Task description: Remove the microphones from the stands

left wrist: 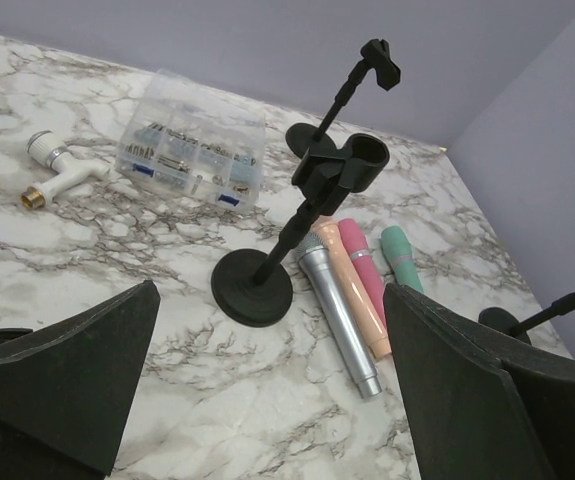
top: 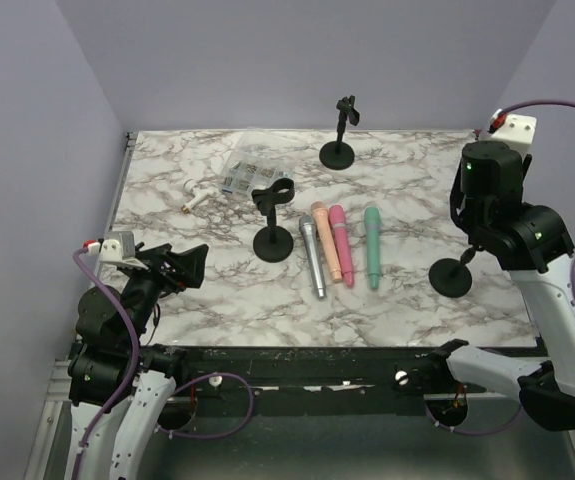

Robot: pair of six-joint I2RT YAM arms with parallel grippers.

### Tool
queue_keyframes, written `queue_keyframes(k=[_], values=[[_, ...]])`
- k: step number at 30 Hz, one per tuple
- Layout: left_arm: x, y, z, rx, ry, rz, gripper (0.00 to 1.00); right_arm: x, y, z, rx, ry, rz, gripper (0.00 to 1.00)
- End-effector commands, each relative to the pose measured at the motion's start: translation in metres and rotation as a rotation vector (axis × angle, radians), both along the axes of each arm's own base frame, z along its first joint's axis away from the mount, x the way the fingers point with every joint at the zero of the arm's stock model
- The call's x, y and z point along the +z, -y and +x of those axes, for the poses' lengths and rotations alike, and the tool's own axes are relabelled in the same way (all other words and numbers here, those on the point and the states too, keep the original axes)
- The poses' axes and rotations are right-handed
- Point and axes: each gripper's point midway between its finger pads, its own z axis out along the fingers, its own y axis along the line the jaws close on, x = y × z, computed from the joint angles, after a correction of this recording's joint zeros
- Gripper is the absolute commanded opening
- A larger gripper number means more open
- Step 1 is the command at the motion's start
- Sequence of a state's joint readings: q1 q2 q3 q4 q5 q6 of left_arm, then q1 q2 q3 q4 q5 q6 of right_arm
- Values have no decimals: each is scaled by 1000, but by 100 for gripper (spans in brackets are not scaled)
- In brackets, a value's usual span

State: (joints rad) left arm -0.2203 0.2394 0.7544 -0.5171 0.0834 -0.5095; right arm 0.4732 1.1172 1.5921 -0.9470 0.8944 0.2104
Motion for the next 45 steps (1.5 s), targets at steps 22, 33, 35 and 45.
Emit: queue_keyframes(k=[22, 33, 35, 45], values=[[8, 11, -9, -69, 36, 10, 98, -88, 52, -20, -208, -218, 13, 43], [6, 13, -3, -71, 33, 23, 98, -121, 54, -14, -221, -297, 32, 34], [5, 14, -3, -73, 31, 24, 99, -127, 55, -17, -227, -313, 31, 34], [-2, 19, 3, -89, 13, 20, 98, -169, 55, -21, -255, -404, 99, 30]])
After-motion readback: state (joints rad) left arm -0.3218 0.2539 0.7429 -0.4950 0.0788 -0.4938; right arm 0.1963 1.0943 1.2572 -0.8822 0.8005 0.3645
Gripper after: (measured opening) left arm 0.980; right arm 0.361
